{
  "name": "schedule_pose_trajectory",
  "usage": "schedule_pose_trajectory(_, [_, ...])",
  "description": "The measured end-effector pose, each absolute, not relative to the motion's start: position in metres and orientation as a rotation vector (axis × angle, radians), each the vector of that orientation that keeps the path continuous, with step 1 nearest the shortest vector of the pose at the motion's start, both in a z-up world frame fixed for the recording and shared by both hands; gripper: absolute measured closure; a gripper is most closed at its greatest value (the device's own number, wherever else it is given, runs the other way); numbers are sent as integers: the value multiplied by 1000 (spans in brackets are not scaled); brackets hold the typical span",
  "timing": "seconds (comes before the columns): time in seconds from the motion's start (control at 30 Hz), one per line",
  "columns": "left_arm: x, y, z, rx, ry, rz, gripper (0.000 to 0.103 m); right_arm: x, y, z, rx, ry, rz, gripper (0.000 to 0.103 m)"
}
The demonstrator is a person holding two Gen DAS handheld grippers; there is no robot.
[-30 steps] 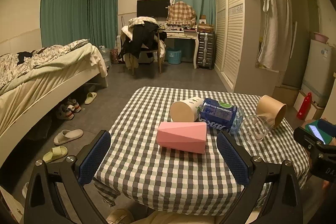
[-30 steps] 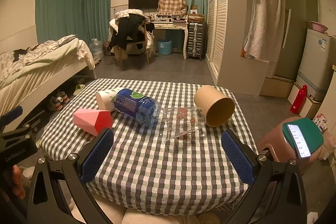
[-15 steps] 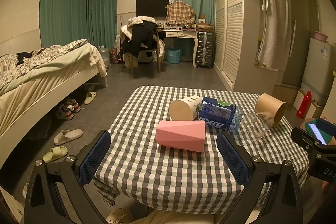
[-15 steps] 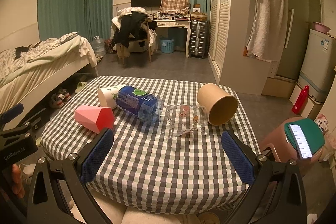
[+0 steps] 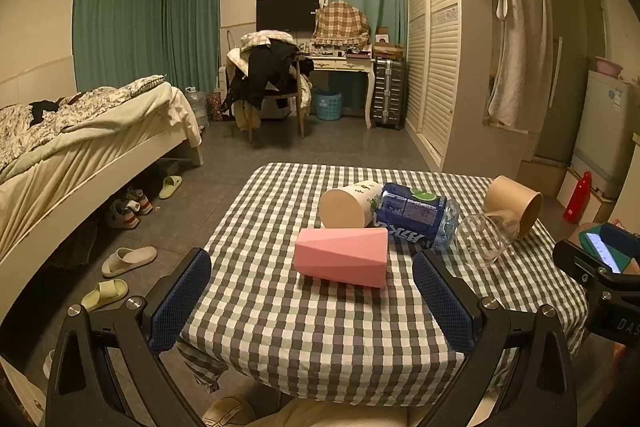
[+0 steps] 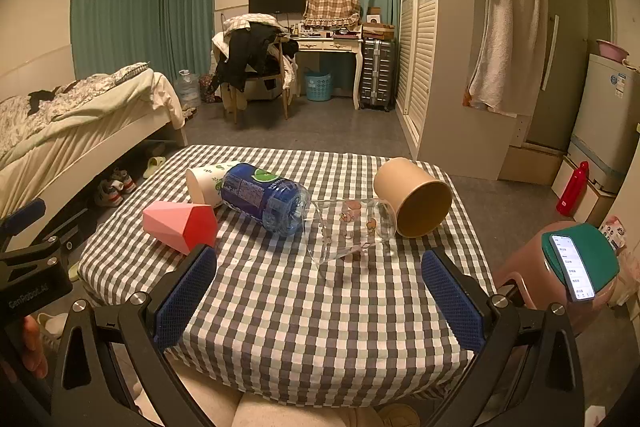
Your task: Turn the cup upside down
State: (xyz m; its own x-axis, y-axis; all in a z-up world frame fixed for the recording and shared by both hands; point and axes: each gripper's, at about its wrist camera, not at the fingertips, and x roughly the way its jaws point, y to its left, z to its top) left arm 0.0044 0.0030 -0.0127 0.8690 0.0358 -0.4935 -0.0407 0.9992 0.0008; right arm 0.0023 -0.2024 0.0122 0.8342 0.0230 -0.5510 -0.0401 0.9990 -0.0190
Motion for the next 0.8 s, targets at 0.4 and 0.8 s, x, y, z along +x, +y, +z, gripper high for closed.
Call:
schedule_pose_trajectory(0.4, [5, 3, -12, -8, 515, 40, 0, 1, -199, 14, -37, 581, 44, 0])
schedule_pose_trajectory(0.8, [6, 2, -11, -8, 519, 40, 0, 0, -197, 14, -42, 582, 50, 0])
